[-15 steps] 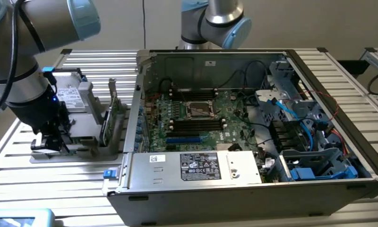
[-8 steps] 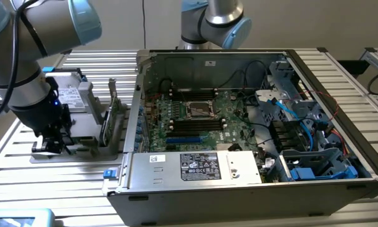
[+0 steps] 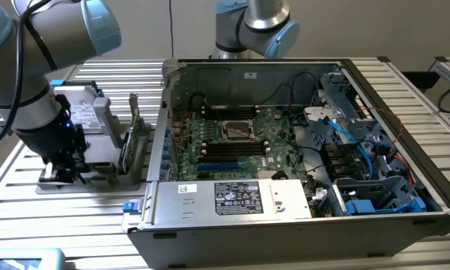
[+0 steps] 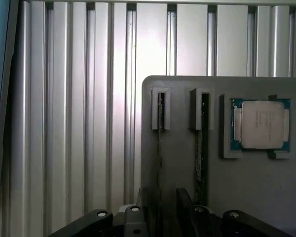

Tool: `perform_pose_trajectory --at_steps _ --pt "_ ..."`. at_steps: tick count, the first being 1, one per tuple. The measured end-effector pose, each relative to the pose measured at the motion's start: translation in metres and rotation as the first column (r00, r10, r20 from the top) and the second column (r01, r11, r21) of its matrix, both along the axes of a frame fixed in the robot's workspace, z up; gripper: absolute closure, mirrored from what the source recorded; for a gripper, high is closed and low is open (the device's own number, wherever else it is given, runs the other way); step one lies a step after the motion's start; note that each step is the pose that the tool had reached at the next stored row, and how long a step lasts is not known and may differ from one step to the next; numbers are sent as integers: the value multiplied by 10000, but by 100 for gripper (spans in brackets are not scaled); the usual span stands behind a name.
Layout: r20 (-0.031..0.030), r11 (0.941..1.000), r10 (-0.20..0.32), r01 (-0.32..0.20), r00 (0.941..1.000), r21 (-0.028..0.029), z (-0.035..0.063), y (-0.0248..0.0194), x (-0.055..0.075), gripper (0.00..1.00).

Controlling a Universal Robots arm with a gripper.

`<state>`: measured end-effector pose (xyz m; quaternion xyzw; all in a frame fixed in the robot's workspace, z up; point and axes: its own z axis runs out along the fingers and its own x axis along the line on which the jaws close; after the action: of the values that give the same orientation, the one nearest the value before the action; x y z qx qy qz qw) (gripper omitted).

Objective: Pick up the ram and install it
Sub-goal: 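Pick up the ram and move it above insertion slot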

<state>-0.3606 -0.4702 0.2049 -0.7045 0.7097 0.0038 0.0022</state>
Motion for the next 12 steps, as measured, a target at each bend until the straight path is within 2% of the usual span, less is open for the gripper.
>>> perform_pose_trajectory --at_steps 5,12 --pt "-4 10000 -44 44 10000 0 -26 0 0 64" --pt "-60 10000 -66 66 10000 -24 -54 -1 -1 64"
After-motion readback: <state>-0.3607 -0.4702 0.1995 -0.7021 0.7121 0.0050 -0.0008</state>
